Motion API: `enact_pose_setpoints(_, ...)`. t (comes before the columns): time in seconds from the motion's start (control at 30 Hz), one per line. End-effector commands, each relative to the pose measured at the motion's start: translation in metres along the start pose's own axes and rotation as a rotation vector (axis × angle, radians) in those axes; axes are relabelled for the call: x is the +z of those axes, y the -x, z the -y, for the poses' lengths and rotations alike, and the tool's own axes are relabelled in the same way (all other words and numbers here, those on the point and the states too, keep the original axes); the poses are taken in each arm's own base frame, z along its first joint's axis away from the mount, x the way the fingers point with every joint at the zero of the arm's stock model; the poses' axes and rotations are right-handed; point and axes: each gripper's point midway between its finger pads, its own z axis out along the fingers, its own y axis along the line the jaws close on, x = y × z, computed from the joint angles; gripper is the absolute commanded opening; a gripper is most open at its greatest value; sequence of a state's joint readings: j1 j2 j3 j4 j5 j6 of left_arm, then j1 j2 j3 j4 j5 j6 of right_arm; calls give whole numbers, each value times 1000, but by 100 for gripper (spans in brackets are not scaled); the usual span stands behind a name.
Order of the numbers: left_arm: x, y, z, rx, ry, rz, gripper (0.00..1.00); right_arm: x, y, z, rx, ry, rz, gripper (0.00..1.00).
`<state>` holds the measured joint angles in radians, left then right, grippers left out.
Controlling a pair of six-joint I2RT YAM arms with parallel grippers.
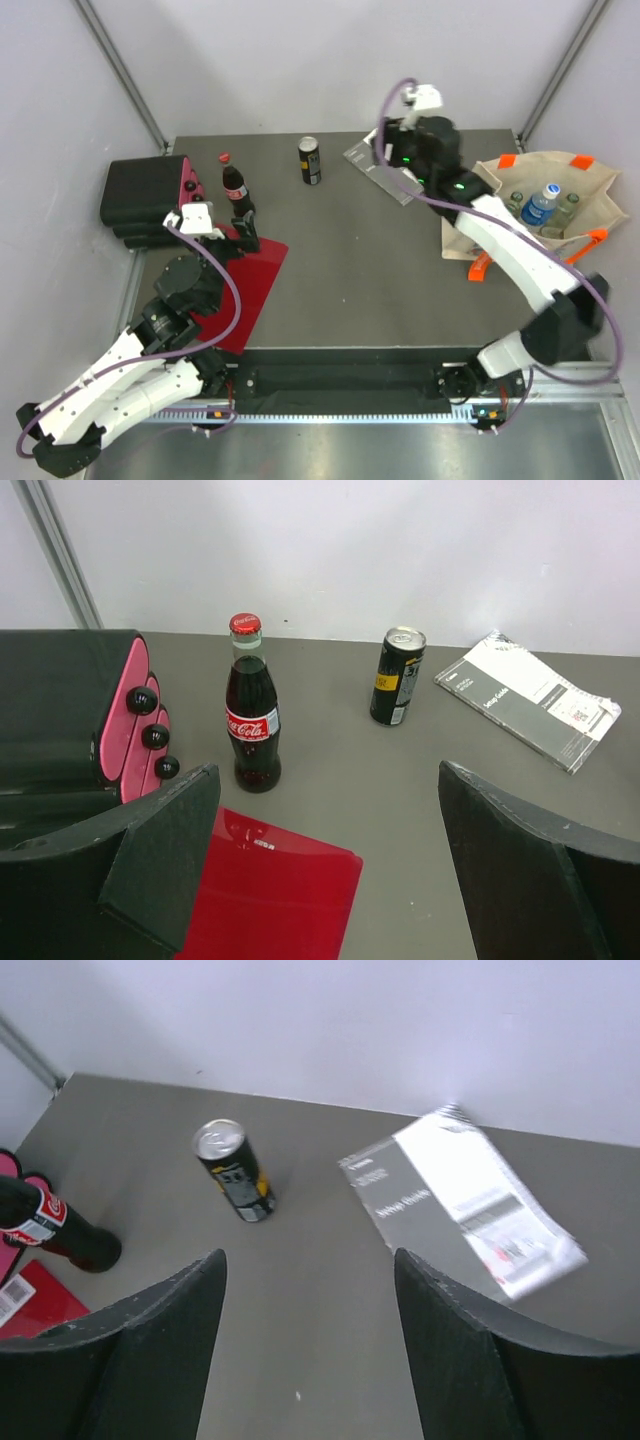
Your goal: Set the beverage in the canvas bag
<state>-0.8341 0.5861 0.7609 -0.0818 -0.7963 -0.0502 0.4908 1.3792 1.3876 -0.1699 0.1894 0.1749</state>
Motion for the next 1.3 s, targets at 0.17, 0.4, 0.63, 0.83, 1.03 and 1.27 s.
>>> enact_pose_setpoints(0.17,1,6,2,-28,-8,28,94,128,-10,-102,-132,180,125,87)
enact_pose_setpoints(0.4,2,3,5,-19,-12,19,94,201,-44,-139,-147,234,174,99)
enact_pose_setpoints(0.63,4,1,4,-9,-4,15,94,239,-77,-153,-172,271,214,99)
enact_pose_setpoints(0.83,6,-2,6,1,-6,9,94,260,-105,-151,-179,250,190,98)
enact_pose_setpoints(1.03,7,-4,7,8,-4,4,94,268,-131,-146,-193,231,138,92)
enact_pose_setpoints(1.27,7,-4,7,8,-2,3,94,265,-137,-142,-217,223,116,59)
